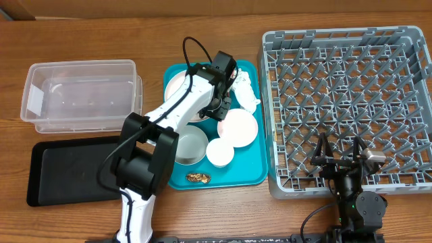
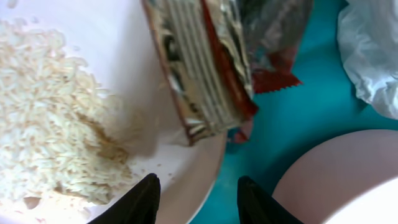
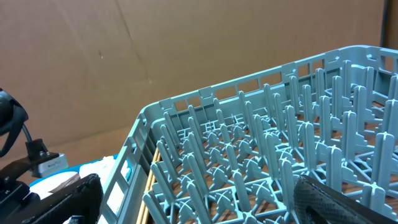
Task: Sort waste into correct bins and load items into the dishwasher
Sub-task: 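Close the left gripper on the white plate's edge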
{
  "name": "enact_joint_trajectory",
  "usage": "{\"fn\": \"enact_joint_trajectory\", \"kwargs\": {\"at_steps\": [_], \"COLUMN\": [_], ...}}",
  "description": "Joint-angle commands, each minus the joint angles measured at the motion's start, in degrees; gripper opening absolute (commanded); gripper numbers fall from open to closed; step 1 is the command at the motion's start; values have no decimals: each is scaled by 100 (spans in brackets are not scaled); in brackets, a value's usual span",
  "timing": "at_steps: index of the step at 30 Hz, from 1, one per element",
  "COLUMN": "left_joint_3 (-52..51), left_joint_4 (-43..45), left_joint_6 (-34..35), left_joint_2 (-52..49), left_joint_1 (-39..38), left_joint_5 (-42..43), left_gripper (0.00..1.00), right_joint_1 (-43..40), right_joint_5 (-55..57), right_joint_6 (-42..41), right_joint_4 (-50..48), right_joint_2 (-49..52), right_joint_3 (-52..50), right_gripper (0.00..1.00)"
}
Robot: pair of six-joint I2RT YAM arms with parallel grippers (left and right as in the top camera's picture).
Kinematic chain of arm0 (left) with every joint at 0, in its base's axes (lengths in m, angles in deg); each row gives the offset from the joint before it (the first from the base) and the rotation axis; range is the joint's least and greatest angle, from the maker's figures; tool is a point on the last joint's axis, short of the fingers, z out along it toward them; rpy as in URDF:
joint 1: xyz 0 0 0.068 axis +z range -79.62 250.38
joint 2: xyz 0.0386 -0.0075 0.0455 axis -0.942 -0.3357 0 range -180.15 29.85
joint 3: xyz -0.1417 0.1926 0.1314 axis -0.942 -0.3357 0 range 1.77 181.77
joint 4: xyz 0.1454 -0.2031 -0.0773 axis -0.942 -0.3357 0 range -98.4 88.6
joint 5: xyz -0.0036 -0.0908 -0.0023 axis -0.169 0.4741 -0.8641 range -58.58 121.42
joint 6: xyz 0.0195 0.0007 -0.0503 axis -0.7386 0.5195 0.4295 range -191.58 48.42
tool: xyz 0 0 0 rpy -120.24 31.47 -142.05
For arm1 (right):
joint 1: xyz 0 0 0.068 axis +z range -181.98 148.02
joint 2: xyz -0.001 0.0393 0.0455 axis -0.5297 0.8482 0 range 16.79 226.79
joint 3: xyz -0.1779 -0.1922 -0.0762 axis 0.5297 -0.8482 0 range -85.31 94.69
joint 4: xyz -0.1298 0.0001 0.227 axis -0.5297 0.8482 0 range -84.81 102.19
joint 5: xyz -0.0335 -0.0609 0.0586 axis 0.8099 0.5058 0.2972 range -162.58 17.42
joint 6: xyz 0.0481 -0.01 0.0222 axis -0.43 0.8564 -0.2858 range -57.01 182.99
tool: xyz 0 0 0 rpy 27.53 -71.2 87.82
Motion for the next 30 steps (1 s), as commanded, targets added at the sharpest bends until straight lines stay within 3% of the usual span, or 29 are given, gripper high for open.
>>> {"fn": "enact_joint_trajectory", "kwargs": {"at_steps": [1, 10, 30], "left_joint_3": [-122, -133, -313], "left_joint_4": [57, 140, 341], "left_joint_6": [-144, -146, -76], "left_joint_2": [-85, -85, -87], "left_joint_1": [-44, -31, -31], "left_joint_5": [9, 11, 13], "left_gripper": [42, 32, 24], "right_joint_1": [-20, -20, -20], "right_joint_5": [-31, -31, -31], "right_joint_6": [22, 22, 22], "right_joint_4": [-33, -33, -33], "right_joint_2": [-50, -50, -50], "right_joint_3": [-61, -61, -61], "right_gripper": [100, 100, 100]}}
